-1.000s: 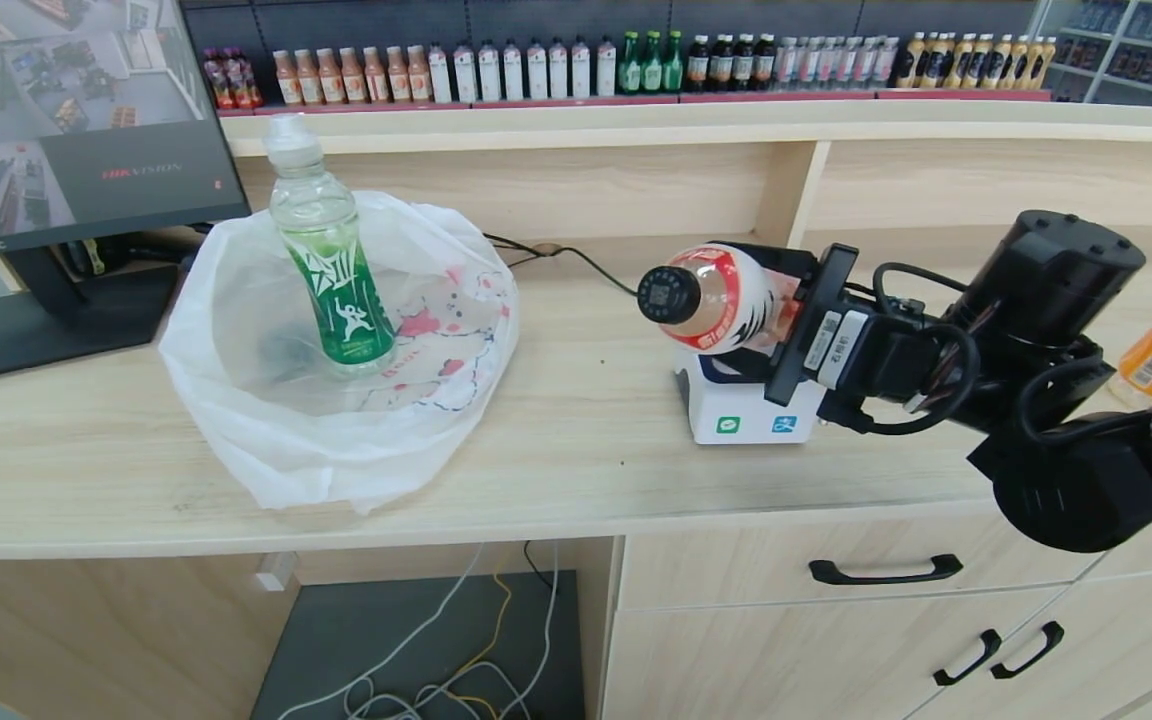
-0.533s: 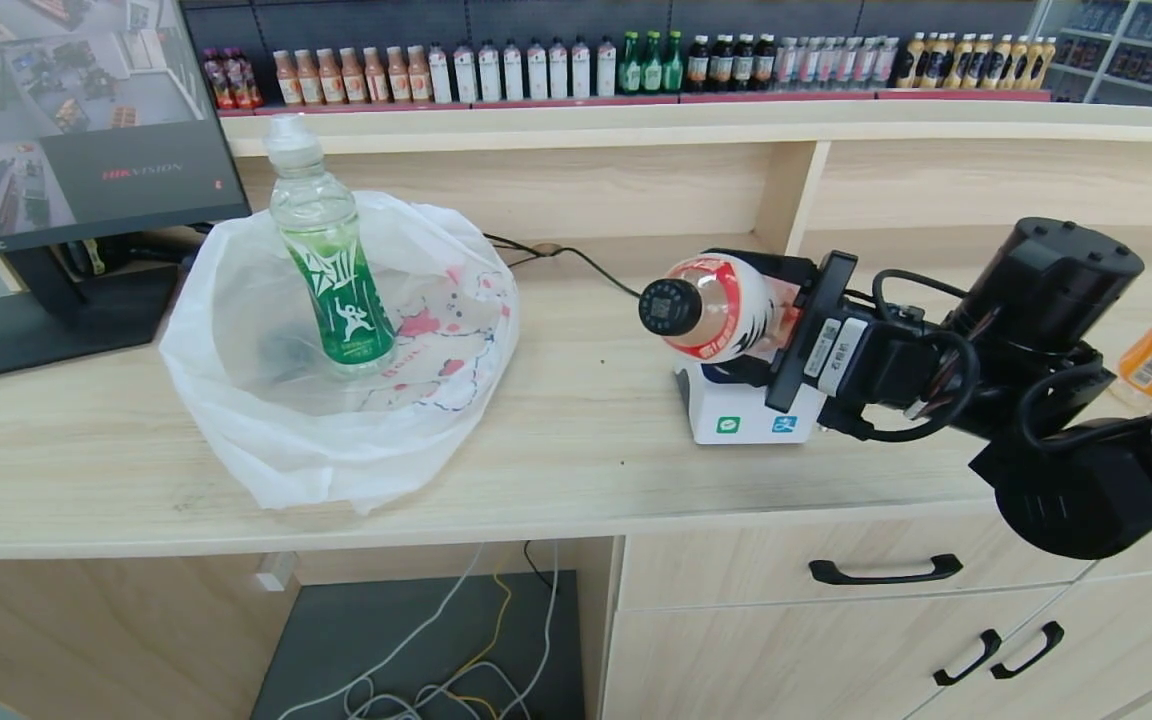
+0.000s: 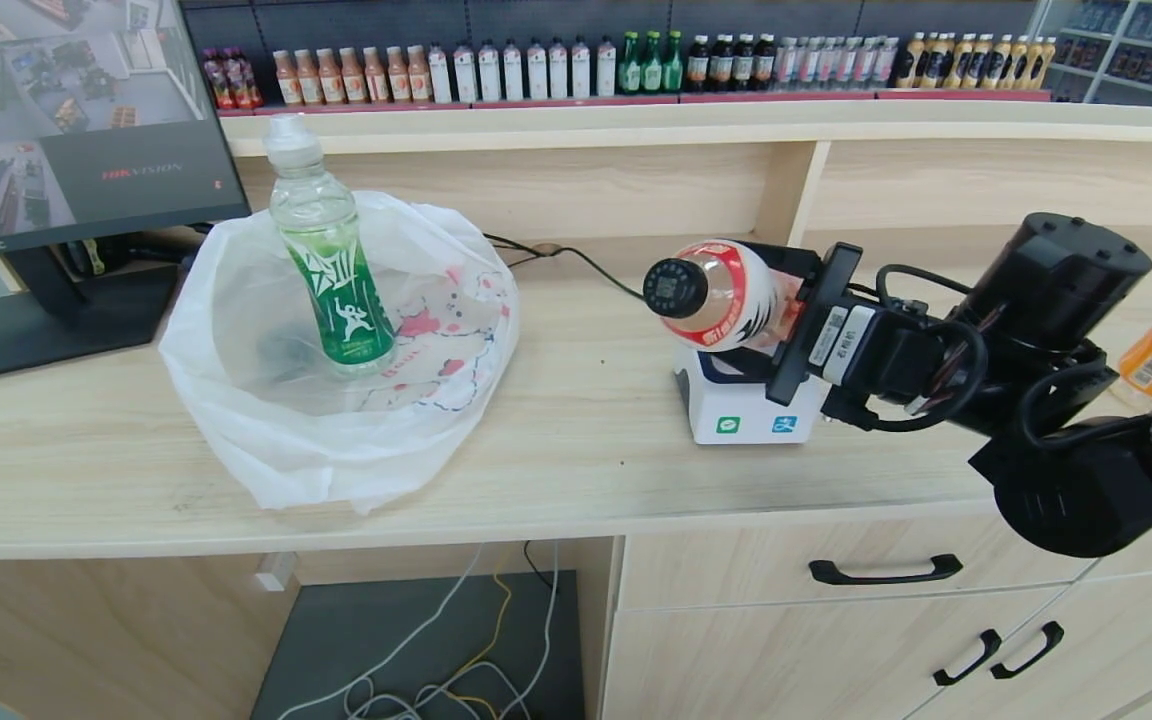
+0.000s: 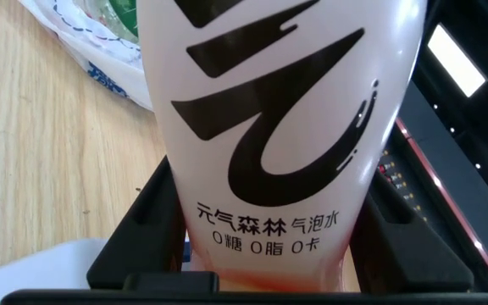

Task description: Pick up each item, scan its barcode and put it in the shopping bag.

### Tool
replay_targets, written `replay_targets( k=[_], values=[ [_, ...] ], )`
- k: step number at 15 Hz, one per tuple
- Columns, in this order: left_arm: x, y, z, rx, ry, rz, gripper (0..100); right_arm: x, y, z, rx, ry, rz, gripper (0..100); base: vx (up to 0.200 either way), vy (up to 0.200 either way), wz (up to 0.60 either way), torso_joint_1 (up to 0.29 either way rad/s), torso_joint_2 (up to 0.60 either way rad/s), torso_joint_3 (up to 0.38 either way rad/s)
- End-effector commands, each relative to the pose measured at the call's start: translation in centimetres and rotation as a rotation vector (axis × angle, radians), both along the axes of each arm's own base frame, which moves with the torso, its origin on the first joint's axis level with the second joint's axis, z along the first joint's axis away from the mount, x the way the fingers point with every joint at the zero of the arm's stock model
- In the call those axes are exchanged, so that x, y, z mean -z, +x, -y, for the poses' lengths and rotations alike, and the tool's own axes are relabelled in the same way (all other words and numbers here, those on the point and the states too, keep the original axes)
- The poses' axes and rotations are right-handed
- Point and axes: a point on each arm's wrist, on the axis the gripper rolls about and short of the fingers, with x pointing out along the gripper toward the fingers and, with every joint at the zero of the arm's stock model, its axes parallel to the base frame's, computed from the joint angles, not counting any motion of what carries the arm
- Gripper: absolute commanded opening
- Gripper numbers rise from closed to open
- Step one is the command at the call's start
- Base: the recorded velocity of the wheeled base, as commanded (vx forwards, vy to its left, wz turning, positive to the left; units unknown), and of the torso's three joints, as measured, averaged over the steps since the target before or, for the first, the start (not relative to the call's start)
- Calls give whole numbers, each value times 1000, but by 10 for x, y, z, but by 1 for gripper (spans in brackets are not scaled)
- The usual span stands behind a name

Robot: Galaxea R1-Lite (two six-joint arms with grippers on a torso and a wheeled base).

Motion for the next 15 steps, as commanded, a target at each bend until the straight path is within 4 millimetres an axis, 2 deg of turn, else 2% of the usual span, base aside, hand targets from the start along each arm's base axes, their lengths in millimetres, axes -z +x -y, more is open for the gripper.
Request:
replay_targets(
  k=[1, 9, 15],
  values=[
    [0, 0, 0, 0, -1, 0, 100, 0, 1, 0, -1, 2, 0, 0, 0, 0, 0, 0, 0, 0],
    [0, 0, 0, 0, -1, 0, 100, -2, 0, 0, -1, 8, -1, 0, 0, 0, 0, 0, 0, 0],
    [0, 0, 0, 0, 1, 0, 100, -33, -18, 13, 58, 124, -21, 0, 0, 0, 0, 0, 0, 0]
  ],
)
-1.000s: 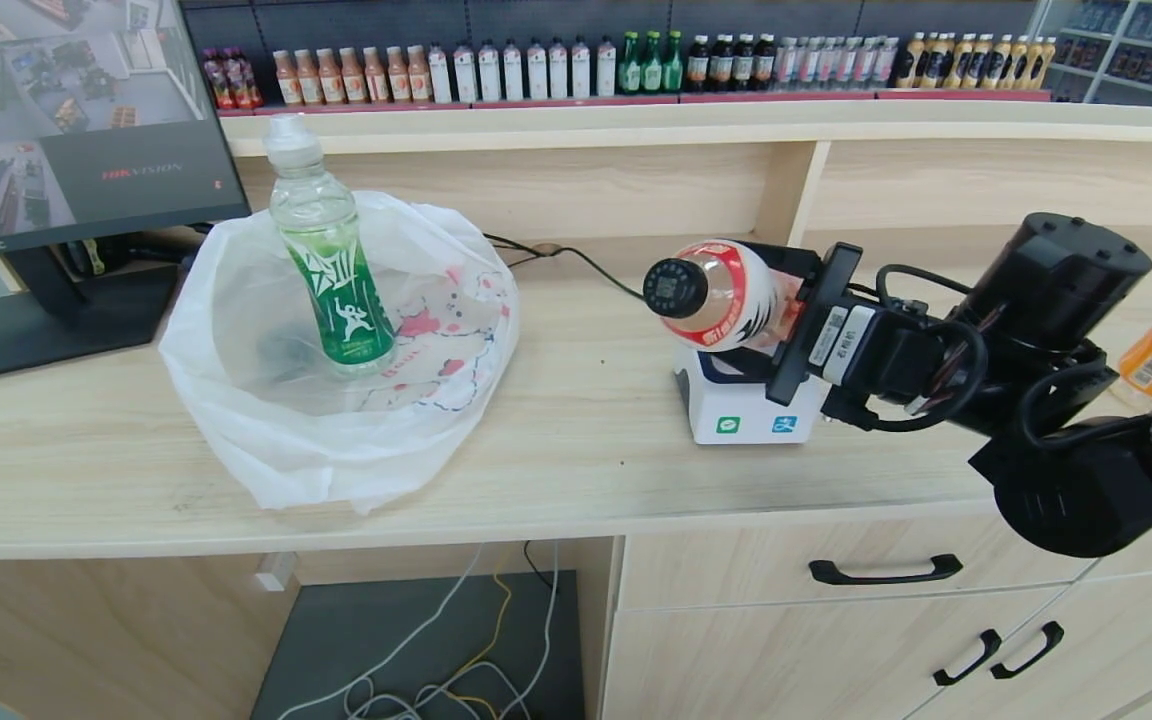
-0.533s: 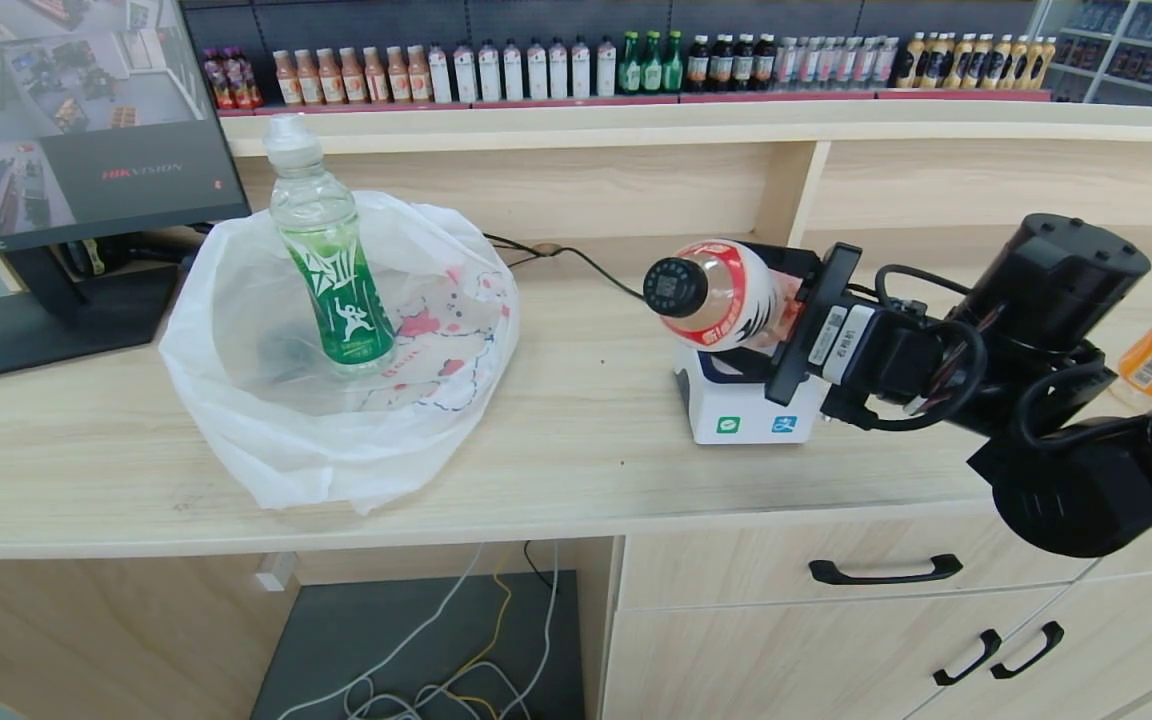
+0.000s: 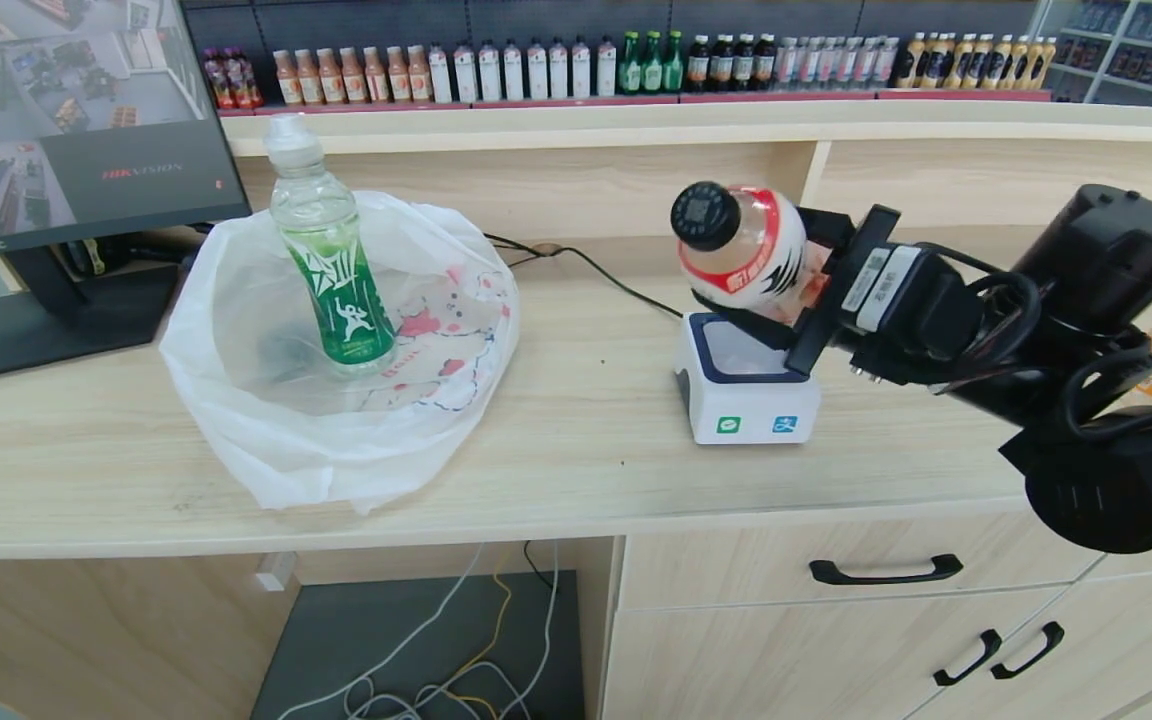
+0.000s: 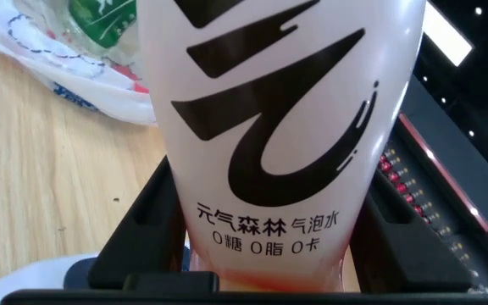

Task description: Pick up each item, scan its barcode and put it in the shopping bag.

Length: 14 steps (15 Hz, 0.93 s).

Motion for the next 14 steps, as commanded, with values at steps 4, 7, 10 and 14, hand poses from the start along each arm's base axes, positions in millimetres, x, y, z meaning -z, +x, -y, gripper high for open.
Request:
replay_targets(
  k=[4, 7, 10, 14],
  values=[
    [0, 0, 0, 0, 0, 0, 100, -32, -20, 13, 70, 225, 3, 0, 0, 0, 0, 0, 0, 0],
    [0, 0, 0, 0, 0, 0, 100, -37, -33, 21, 117, 402, -52, 0, 0, 0, 0, 0, 0, 0],
    [0, 0, 0, 0, -1, 0, 100, -21, -46, 27, 144, 522, -167, 0, 0, 0, 0, 0, 0, 0],
    [0, 0, 0, 0, -1, 0, 100, 2, -54, 32, 134, 726, -367, 0, 0, 0, 0, 0, 0, 0]
  ],
)
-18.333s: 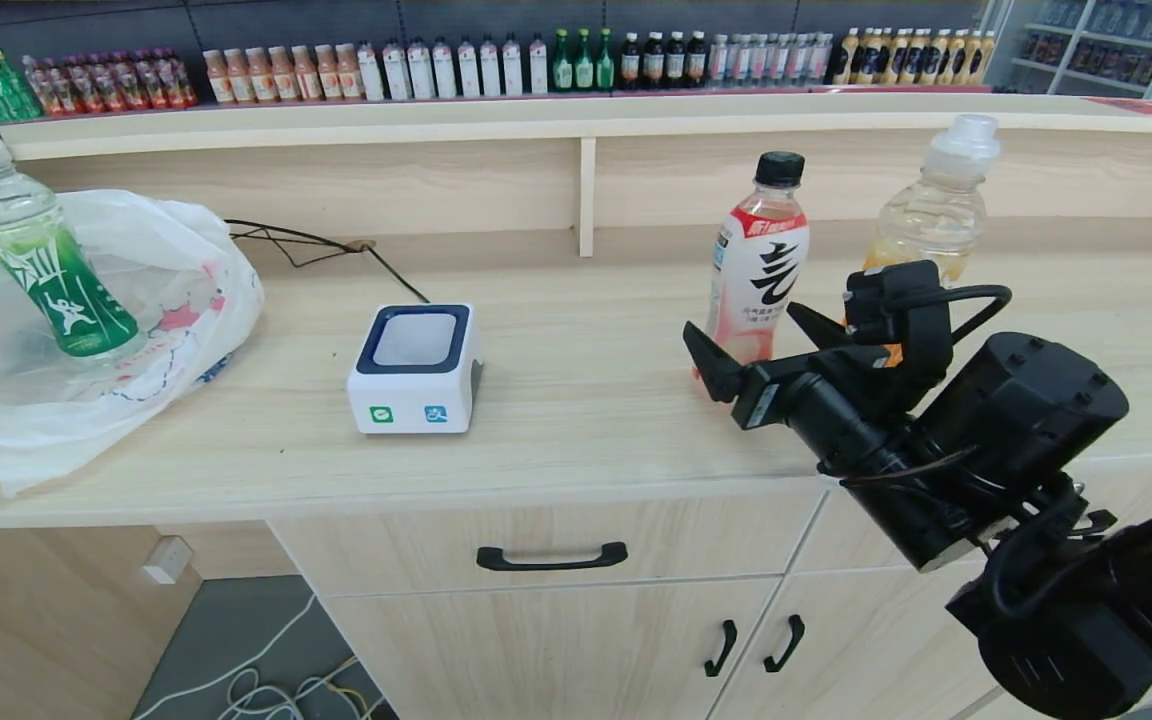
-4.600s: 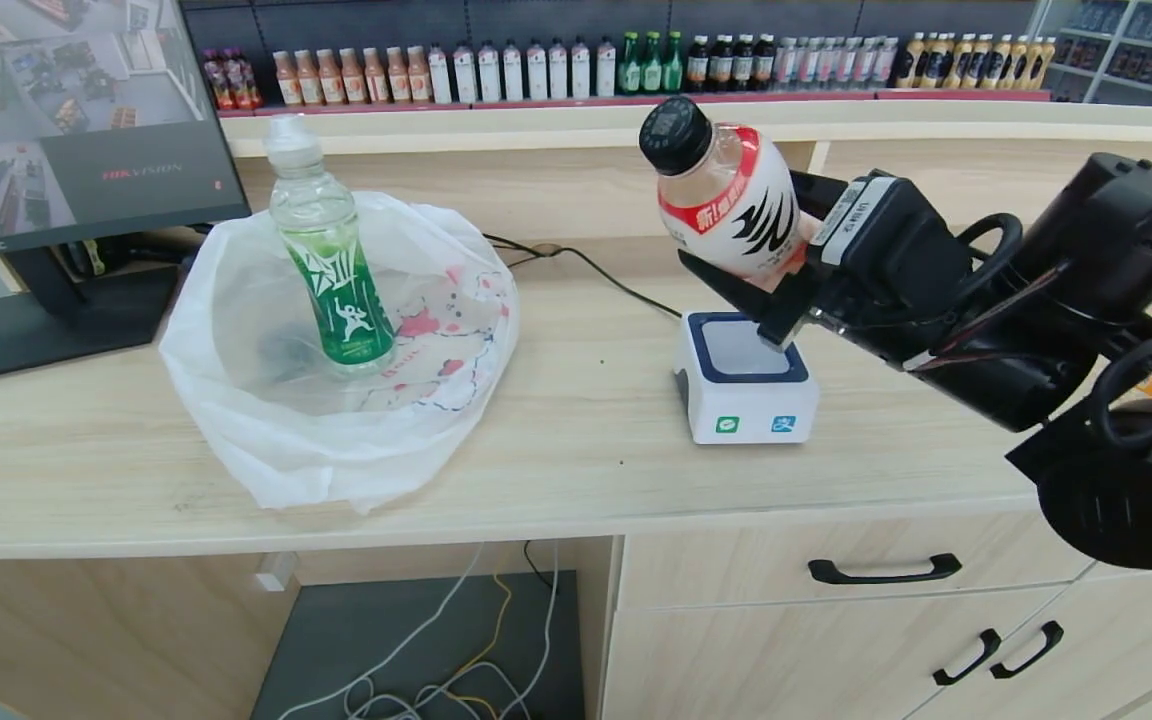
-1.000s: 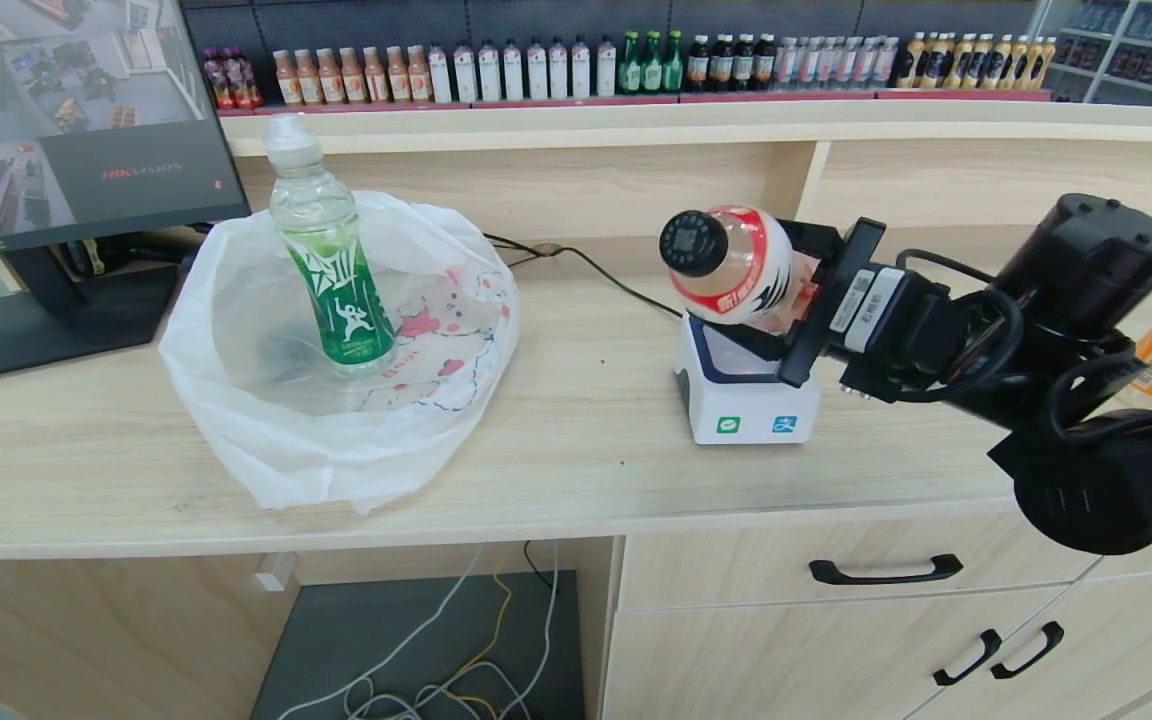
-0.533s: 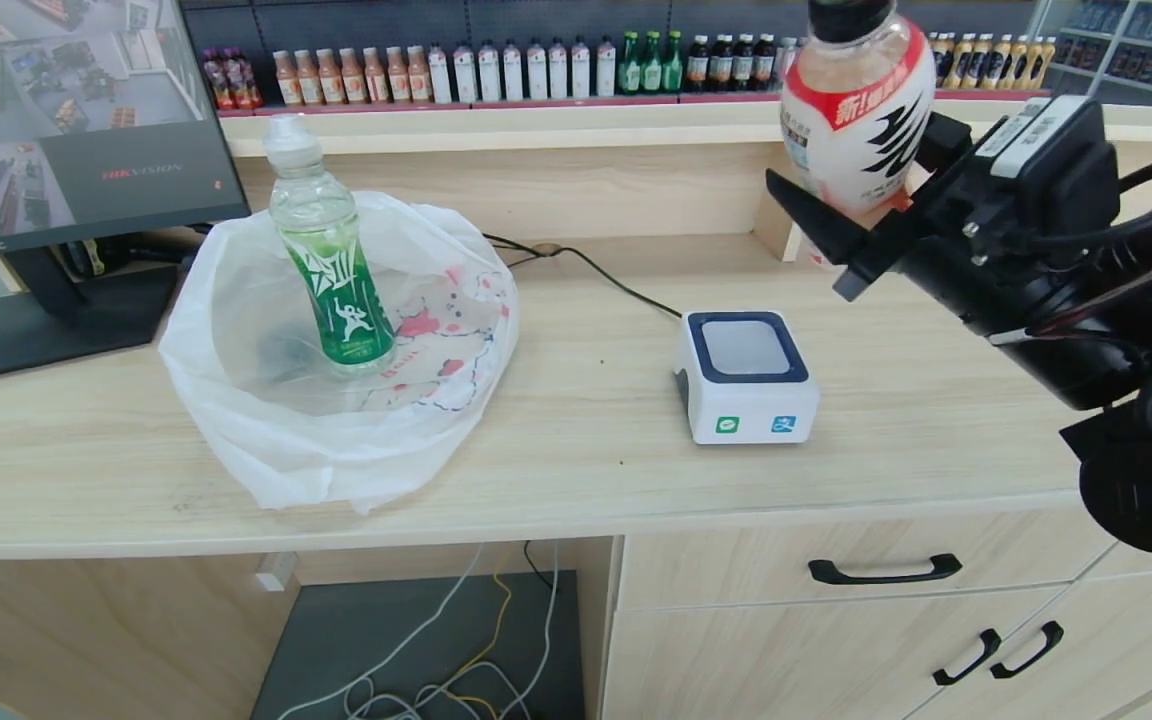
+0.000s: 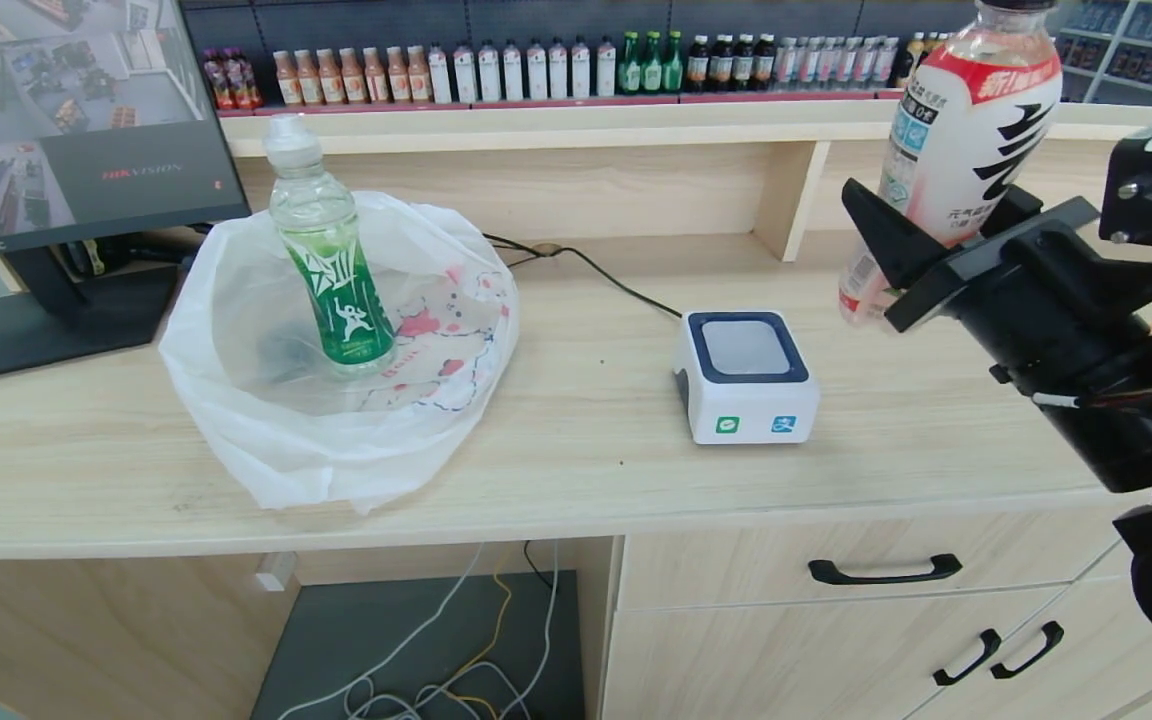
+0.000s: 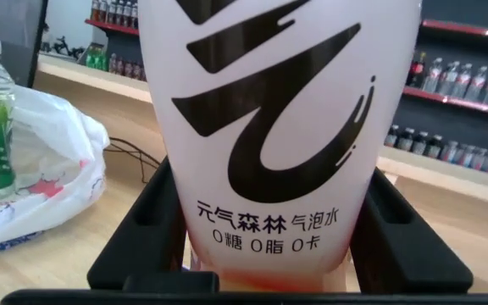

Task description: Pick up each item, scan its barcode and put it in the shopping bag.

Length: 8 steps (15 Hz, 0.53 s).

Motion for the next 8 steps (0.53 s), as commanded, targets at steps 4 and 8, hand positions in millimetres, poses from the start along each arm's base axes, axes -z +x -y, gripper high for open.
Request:
replay_targets(
  k=[4, 8],
  values=[
    [0, 0, 0, 0, 1, 0, 100, 8, 0, -5, 41, 126, -89, 0, 0, 0, 0, 0, 0, 0],
    [0, 0, 0, 0, 1, 0, 100, 11, 4, -6, 76, 217, -135, 0, 0, 0, 0, 0, 0, 0]
  ],
)
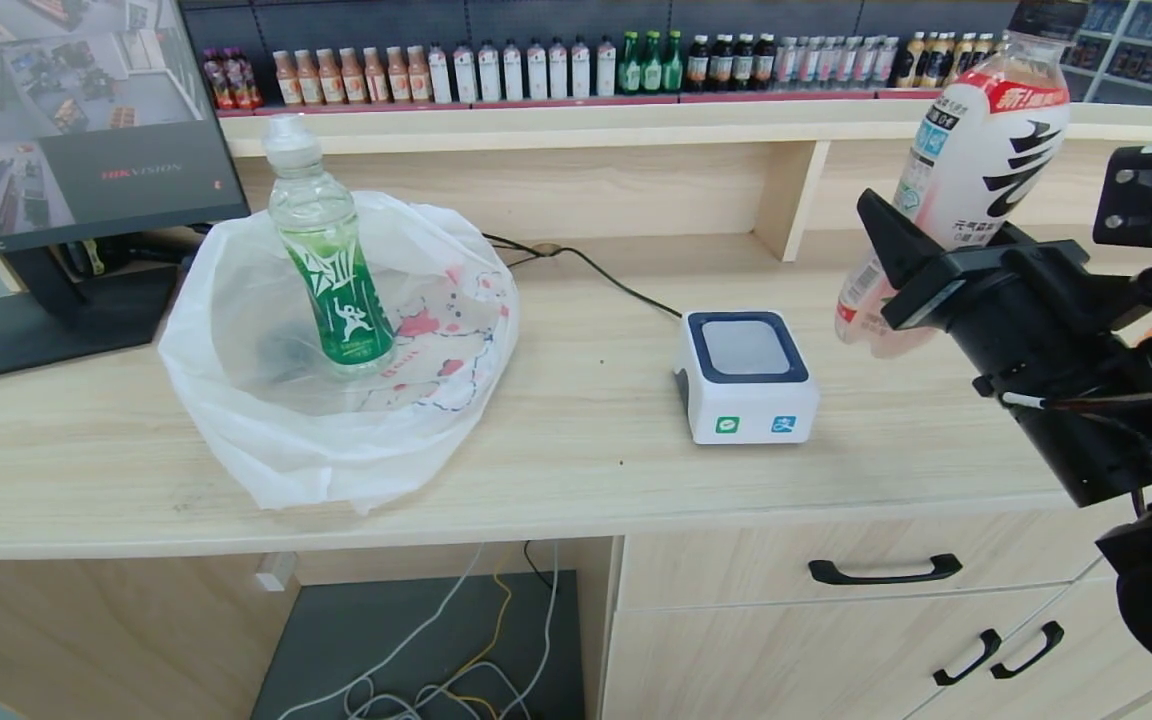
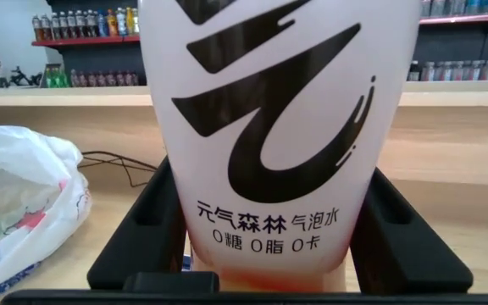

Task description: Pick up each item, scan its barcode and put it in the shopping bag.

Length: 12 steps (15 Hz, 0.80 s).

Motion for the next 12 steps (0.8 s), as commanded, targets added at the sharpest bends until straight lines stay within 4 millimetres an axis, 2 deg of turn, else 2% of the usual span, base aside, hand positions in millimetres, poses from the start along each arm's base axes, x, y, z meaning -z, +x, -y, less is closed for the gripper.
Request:
replay_targets(
  k=[1, 5, 12],
  values=[
    [0, 0, 0, 0, 0, 0, 100, 1, 2, -2, -4, -3, -1, 0, 0, 0, 0, 0, 0, 0],
    [0, 0, 0, 0, -3, 0, 100, -5, 8, 1, 11, 13, 23, 0, 0, 0, 0, 0, 0, 0],
    [0, 0, 0, 0, -5, 0, 100, -7, 20, -3, 13, 21, 33, 0, 0, 200, 0, 4, 1, 1]
  ],
)
